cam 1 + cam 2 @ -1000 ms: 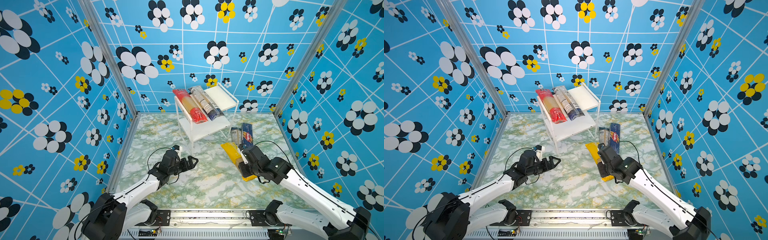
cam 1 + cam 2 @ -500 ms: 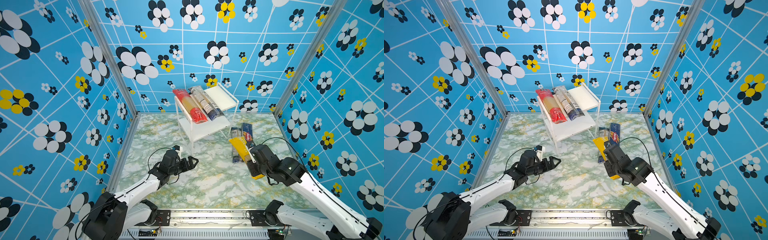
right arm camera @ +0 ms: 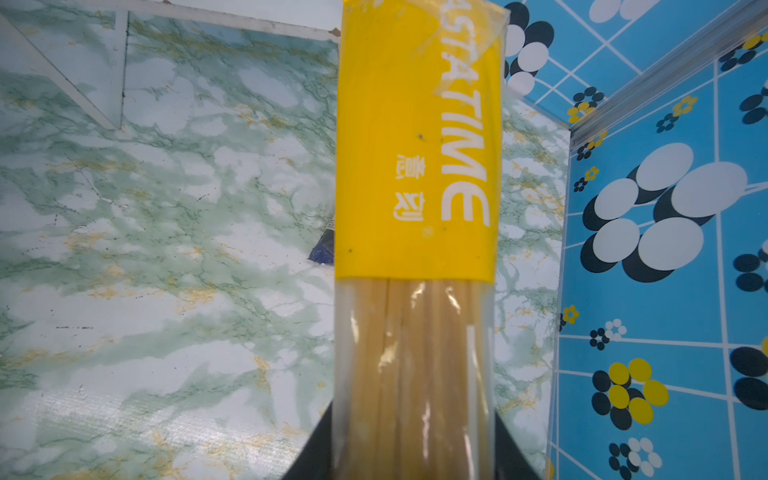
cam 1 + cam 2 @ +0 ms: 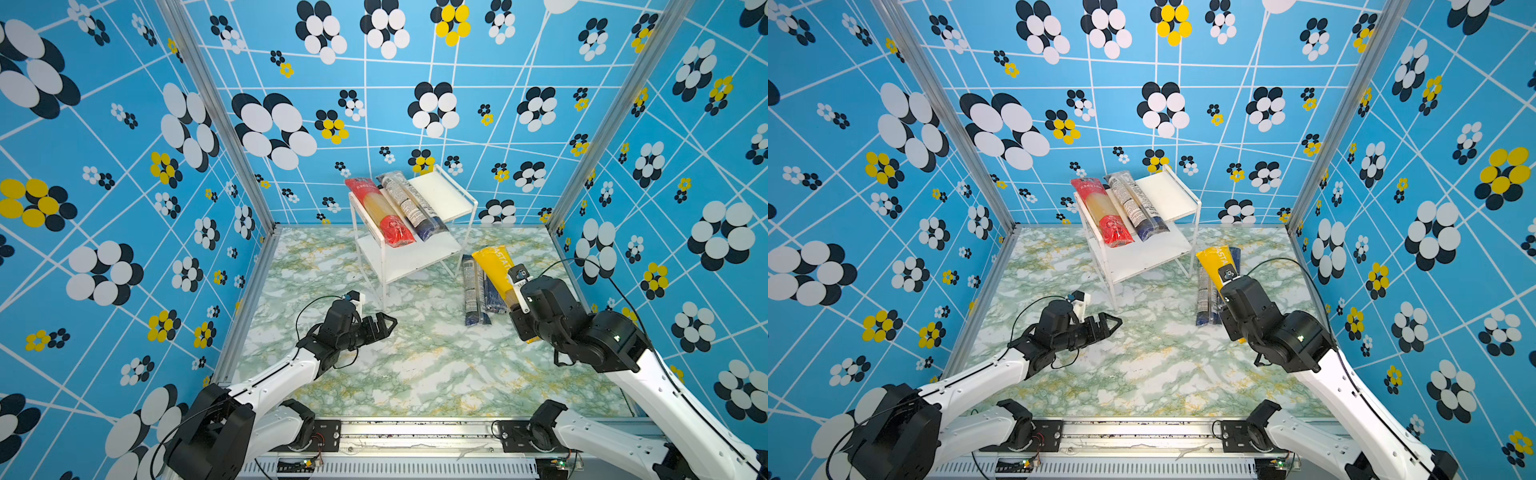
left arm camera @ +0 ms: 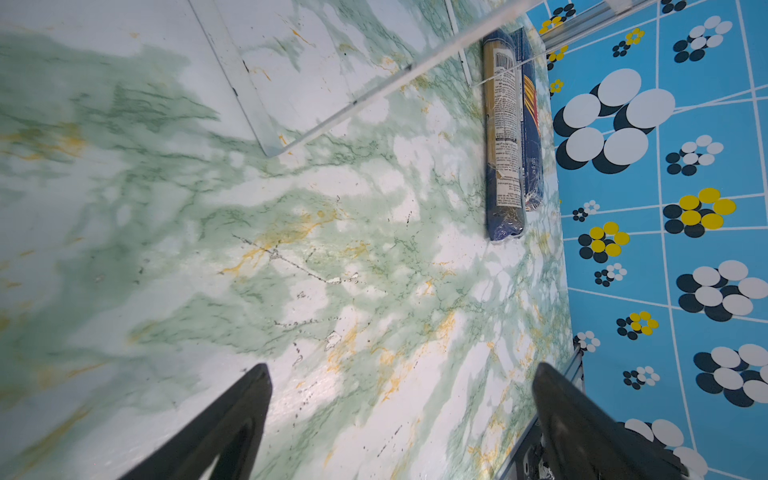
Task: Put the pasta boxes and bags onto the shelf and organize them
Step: 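Raise the PASTATIME pack upright with the right gripper toward the shelf, then carry the upright pack over the shelf's top tier beside the clear bag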
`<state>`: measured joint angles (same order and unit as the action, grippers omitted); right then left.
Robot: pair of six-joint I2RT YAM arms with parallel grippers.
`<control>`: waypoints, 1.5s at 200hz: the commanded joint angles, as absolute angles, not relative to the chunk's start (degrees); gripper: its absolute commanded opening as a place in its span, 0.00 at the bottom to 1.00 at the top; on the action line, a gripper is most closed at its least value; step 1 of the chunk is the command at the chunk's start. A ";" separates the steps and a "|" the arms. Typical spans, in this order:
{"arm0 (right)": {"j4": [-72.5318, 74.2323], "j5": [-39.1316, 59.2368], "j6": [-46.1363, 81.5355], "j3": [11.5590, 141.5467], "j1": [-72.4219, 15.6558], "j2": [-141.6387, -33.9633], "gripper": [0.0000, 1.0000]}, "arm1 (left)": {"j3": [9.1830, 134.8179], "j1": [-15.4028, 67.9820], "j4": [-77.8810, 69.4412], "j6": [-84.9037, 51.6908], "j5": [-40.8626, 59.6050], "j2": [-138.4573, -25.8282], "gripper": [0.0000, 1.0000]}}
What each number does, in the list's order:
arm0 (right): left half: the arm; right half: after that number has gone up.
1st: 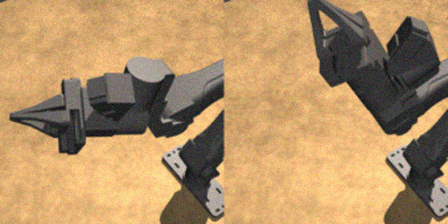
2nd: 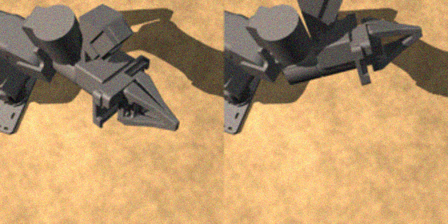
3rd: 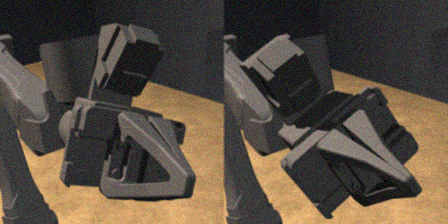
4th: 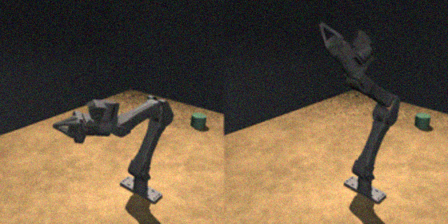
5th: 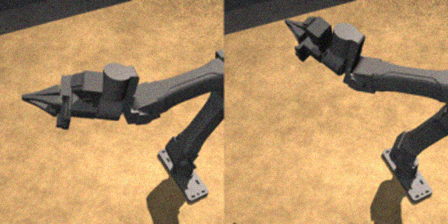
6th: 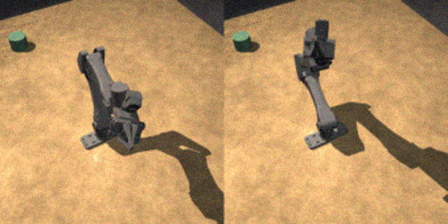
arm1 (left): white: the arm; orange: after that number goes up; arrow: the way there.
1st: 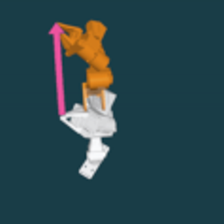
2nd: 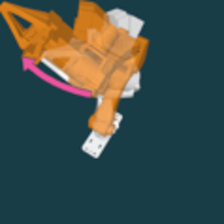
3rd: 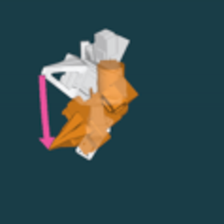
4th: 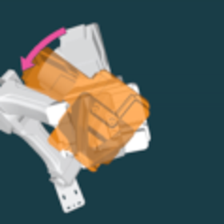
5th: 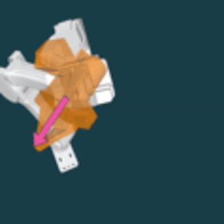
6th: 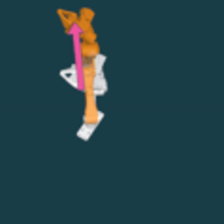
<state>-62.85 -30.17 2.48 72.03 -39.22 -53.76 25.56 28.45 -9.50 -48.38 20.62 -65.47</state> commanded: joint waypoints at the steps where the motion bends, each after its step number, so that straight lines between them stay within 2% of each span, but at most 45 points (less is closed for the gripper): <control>1: -58.22 -35.95 -0.06 76.67 -38.78 -53.37 0.00 | 26.94 28.01 -10.26 -47.98 21.35 -65.76 0.99; 61: -58.77 -39.38 -5.08 83.69 -38.83 -55.62 0.00 | 27.06 28.04 -10.53 -47.82 21.42 -66.18 0.99; 165: -52.75 -39.63 -14.43 94.22 -38.67 -61.46 0.00 | 27.46 28.03 -11.32 -47.72 21.88 -67.24 0.99; 240: -49.15 -38.40 -19.27 102.18 -37.93 -67.75 0.00 | 27.08 28.03 -11.95 -47.86 22.32 -66.91 0.99; 300: -46.94 -32.03 -20.21 106.84 -35.27 -72.30 0.00 | 27.33 28.04 -11.87 -48.02 22.48 -66.87 0.99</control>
